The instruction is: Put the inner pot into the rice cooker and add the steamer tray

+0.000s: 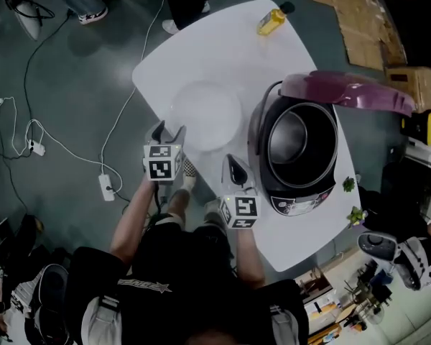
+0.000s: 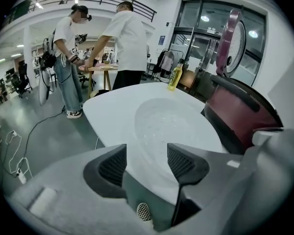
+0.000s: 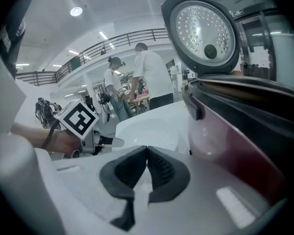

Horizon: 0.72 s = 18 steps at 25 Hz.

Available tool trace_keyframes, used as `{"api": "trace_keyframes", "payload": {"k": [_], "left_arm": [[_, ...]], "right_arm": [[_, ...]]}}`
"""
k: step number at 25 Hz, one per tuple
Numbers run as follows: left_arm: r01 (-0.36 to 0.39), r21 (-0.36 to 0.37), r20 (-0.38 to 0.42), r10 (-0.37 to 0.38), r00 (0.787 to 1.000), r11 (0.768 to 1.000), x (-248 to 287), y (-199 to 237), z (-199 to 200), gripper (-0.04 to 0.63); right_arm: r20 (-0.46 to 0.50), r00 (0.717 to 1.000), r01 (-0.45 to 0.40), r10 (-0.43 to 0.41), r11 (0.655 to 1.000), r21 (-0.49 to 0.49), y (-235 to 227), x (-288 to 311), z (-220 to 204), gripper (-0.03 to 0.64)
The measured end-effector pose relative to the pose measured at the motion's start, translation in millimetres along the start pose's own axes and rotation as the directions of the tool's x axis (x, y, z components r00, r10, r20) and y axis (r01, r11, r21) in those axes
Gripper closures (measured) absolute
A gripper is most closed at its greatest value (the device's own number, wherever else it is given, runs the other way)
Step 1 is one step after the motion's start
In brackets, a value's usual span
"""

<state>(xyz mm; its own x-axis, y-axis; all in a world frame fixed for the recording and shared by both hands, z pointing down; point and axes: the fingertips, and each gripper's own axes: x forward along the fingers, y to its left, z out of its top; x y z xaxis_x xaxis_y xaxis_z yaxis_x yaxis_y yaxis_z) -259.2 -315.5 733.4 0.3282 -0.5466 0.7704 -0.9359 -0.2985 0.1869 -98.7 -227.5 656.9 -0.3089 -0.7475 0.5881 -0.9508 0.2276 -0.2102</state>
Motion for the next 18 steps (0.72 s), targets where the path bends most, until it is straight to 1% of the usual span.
{"api": "trace_keyframes", "payload": {"k": [5, 6, 7, 8, 11, 14, 18], "left_arm": [[-0.009, 0.007, -0.043, 0.009, 0.999, 1.0, 11, -3, -7, 0.38], [-0.006, 0.007, -0.047, 0.007, 0.999, 1.0, 12, -4, -7, 0.398], [-0.007, 0.005, -0.052, 0.007, 0.999, 1.0, 12, -4, -7, 0.433], [-0.012, 0.002, -0.057, 0.012, 0.998, 1.0, 12, -3, -7, 0.445], [-0.054, -0.009, -0.058, 0.053, 0.997, 0.999, 10, 5, -8, 0.489], [-0.081, -0.02, -0.063, 0.08, 0.995, 0.996, 8, 13, -10, 0.566], [-0.066, -0.032, -0.06, 0.064, 0.996, 0.997, 3, 10, -12, 0.569]], "right_arm": [[-0.011, 1.0, 0.002, -0.002, 1.0, 0.013, -5, 0, -4, 0.612], [-0.011, 1.0, 0.001, -0.001, 1.0, 0.018, -5, 0, -3, 0.612], [-0.01, 1.0, 0.001, -0.001, 1.0, 0.02, -5, 0, -3, 0.612], [-0.009, 1.0, 0.002, -0.002, 1.0, 0.02, -5, 0, -2, 0.612], [-0.011, 1.0, 0.0, 0.0, 1.0, 0.022, -4, -1, -1, 0.612], [-0.005, 1.0, 0.001, -0.001, 0.999, 0.032, -4, -3, -1, 0.612], [-0.003, 1.0, 0.007, -0.006, 0.999, 0.034, -5, -9, -3, 0.612]]}}
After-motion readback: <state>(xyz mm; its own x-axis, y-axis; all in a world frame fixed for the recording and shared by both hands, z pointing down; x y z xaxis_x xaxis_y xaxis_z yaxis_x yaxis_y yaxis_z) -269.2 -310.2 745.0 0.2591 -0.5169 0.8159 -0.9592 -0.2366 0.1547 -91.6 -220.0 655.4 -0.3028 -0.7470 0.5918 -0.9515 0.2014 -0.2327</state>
